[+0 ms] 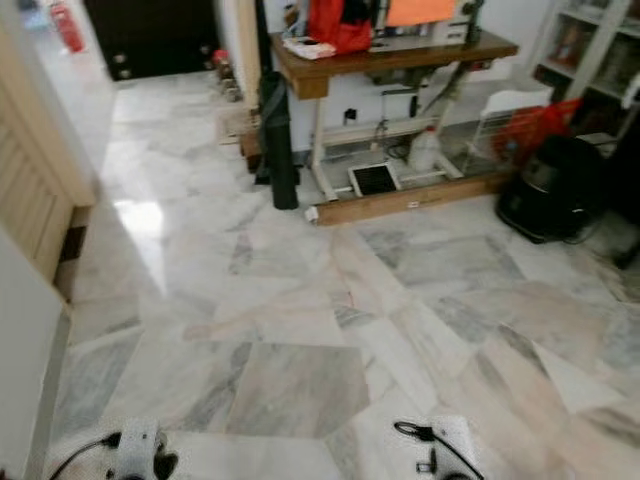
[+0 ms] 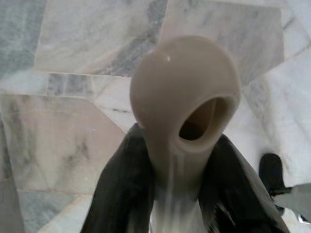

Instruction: Sweep floor

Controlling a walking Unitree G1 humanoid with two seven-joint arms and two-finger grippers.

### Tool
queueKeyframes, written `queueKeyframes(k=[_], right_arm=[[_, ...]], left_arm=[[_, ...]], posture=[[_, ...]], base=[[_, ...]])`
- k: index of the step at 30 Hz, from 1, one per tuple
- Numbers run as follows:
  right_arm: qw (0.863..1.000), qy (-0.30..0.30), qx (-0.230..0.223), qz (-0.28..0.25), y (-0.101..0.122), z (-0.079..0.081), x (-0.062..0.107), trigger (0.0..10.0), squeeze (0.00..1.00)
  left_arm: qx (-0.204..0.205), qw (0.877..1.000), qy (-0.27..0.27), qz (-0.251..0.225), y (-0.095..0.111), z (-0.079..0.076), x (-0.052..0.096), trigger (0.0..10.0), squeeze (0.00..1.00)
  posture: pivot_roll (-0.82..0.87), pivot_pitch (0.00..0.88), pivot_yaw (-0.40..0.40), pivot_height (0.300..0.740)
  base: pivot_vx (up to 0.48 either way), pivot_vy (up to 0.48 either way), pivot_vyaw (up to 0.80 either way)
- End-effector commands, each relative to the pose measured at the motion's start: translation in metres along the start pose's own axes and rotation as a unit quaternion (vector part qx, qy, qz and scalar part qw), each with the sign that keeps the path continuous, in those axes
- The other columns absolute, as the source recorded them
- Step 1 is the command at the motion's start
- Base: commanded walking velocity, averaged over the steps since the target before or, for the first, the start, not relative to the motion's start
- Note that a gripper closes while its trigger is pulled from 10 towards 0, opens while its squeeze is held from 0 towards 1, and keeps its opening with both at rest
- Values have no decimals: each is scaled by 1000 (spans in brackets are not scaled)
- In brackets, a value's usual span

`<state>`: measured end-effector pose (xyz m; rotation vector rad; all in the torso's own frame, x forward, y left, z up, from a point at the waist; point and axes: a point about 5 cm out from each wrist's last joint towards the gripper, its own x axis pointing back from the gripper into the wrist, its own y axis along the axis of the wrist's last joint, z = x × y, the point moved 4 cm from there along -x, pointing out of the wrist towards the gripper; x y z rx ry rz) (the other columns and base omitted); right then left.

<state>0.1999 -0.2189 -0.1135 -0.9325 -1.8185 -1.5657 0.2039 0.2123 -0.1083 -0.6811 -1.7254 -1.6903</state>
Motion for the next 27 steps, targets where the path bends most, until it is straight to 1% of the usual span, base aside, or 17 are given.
queueKeyframes(k=[1,21,26,27], right_arm=[[1000,-9,-14,1,0,-7,0,10000,0],[1000,-12,-17,0,1,-8,0,10000,0],[1000,-13,-17,0,1,-8,0,10000,0],[1000,-13,-17,0,1,-8,0,10000,0]], left_arm=[[-5,1000,0,-8,5,-1,-1,10000,0],[-3,1000,2,-10,7,1,-1,10000,0],[-2,1000,3,-10,7,2,-1,10000,0],[-2,1000,3,-10,7,2,-1,10000,0]], posture=[[-131,0,52,740],[-126,0,54,740],[-126,0,54,740],[-126,0,54,740]], base=[[0,0,-763],[0,0,-761],[0,375,-760],[0,0,-756]])
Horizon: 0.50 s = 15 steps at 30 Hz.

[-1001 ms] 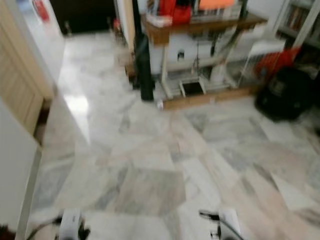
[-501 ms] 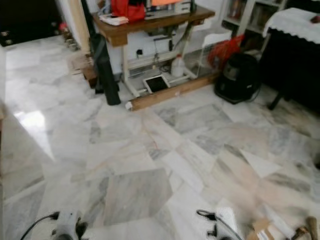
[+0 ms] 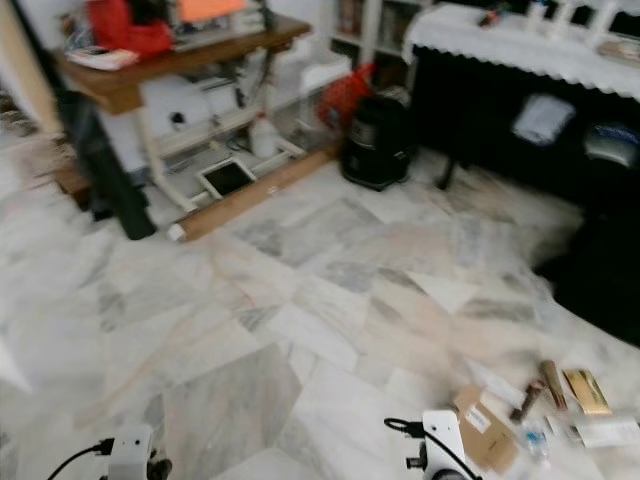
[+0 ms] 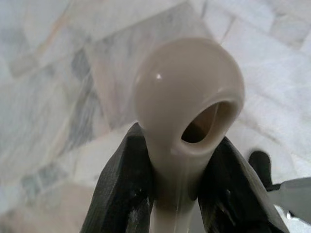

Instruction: Sweep floor

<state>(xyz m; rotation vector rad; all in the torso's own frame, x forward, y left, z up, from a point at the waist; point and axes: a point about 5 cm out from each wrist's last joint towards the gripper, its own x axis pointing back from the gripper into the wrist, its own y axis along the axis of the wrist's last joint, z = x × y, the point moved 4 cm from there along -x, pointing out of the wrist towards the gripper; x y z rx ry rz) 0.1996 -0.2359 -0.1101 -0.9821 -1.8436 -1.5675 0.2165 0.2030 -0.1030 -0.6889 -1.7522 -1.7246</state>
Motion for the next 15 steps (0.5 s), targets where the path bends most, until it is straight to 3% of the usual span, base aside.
queueKeyframes(k=[1,15], right_arm=[[1000,11,-11,0,0,9,0,10000,0],[1000,10,-11,0,0,9,0,10000,0]], left_arm=[[4,1000,16,6,-6,12,3,10000,0],[5,1000,15,6,-6,11,3,10000,0]], posture=[[-126,0,54,740],[-125,0,54,740]], base=[[0,0,-763],[0,0,-761]])
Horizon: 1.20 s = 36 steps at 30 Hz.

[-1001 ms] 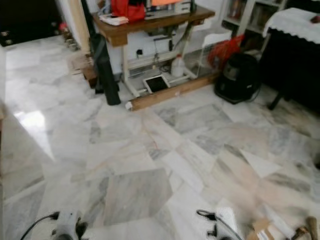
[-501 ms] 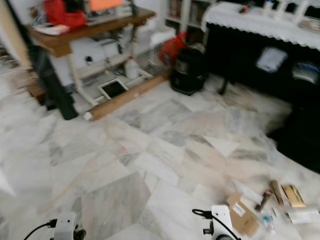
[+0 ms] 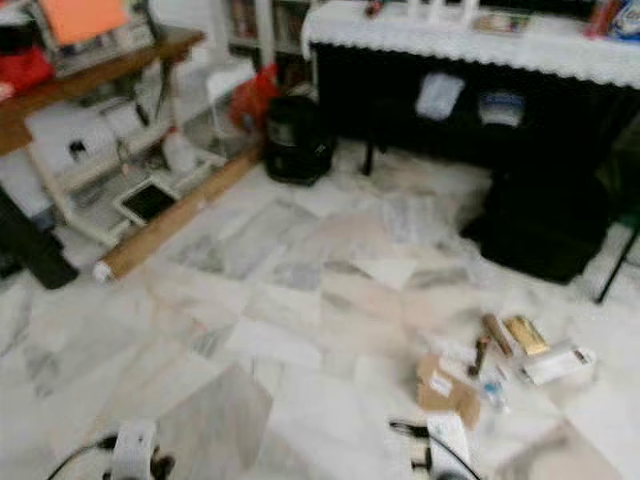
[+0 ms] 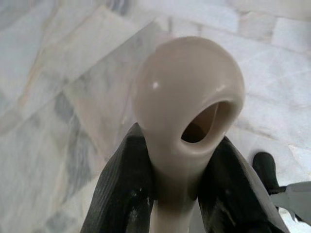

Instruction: Sweep floor

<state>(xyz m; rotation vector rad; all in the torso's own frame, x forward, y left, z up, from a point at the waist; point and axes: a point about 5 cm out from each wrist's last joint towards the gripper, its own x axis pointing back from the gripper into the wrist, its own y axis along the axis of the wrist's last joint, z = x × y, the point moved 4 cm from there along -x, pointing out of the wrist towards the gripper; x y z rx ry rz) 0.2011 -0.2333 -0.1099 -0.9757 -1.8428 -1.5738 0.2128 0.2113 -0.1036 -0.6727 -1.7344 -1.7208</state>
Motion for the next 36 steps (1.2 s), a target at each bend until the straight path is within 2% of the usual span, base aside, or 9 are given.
queueKeyframes(k=[1,36], right_arm=[[1000,7,-10,2,-1,6,0,10000,0],[1000,6,-10,-5,1,6,0,10000,0]], left_arm=[[5,1000,5,3,-3,3,1,10000,0],[-2,1000,-2,3,-3,-2,1,10000,0]], posture=[[-124,0,54,740],[-126,0,51,740]], base=[[0,0,-756],[0,0,-755]])
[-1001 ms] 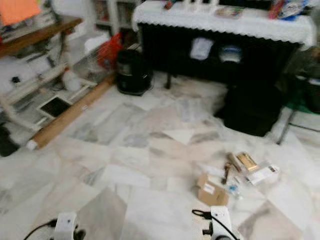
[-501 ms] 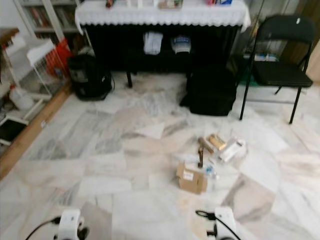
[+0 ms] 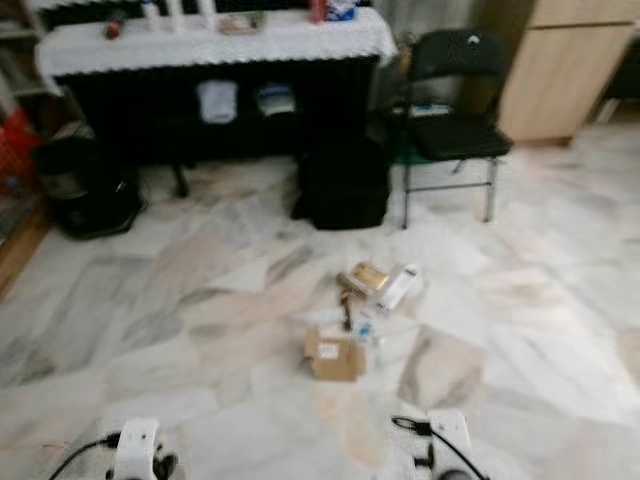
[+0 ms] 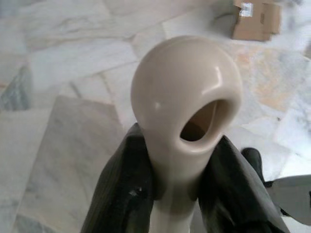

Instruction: Sweep floor

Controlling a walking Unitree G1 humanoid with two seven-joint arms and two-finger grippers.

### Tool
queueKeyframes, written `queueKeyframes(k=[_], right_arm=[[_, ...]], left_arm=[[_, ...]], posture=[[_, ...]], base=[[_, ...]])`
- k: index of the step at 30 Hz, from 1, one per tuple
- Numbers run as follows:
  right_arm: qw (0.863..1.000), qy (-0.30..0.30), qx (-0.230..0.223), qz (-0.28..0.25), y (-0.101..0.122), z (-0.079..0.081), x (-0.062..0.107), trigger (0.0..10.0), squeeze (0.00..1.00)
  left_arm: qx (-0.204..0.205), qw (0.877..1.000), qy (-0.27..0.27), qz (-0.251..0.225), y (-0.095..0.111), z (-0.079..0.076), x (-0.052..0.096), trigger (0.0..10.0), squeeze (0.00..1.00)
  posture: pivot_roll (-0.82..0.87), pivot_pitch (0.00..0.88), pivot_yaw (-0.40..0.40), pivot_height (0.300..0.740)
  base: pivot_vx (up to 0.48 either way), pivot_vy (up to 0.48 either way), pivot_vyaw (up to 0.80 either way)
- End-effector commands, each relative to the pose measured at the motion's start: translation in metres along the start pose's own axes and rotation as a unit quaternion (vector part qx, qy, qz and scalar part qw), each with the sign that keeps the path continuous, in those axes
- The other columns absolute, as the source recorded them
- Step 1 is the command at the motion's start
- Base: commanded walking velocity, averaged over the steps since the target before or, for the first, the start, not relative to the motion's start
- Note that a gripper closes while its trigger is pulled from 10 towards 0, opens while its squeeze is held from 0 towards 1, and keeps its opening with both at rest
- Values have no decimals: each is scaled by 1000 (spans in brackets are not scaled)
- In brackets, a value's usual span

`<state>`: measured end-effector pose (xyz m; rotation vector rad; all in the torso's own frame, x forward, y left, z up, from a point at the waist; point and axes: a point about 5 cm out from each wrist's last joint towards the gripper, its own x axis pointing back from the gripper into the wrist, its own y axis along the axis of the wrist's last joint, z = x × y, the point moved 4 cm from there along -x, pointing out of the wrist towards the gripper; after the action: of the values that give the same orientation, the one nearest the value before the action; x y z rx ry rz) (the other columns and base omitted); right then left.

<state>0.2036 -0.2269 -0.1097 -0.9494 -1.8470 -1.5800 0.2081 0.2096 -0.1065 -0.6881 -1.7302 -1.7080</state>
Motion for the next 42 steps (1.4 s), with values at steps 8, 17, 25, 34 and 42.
queueKeyframes(k=[8,17,25,34,42], right_arm=[[1000,-16,3,-24,4,-2,1,10000,0],[991,-62,-9,-117,34,-30,5,10000,0],[983,-101,-23,-151,50,-53,9,10000,0],[974,-109,-43,-194,67,-59,14,10000,0],[975,-101,-44,-193,74,-50,12,10000,0]], left_arm=[[-32,998,-14,-60,25,4,-1,10000,0],[-106,987,-10,-117,50,47,18,10000,0],[-147,976,-72,-143,78,51,50,10000,0],[-239,918,-301,-98,103,6,124,10000,0],[-283,885,-345,-131,166,1,165,10000,0]], posture=[[-133,0,62,740],[-116,0,82,740],[-98,0,86,740],[-64,0,93,740],[-42,0,102,740]], base=[[0,0,0],[0,0,0],[0,0,0],[0,0,0],[0,0,0]])
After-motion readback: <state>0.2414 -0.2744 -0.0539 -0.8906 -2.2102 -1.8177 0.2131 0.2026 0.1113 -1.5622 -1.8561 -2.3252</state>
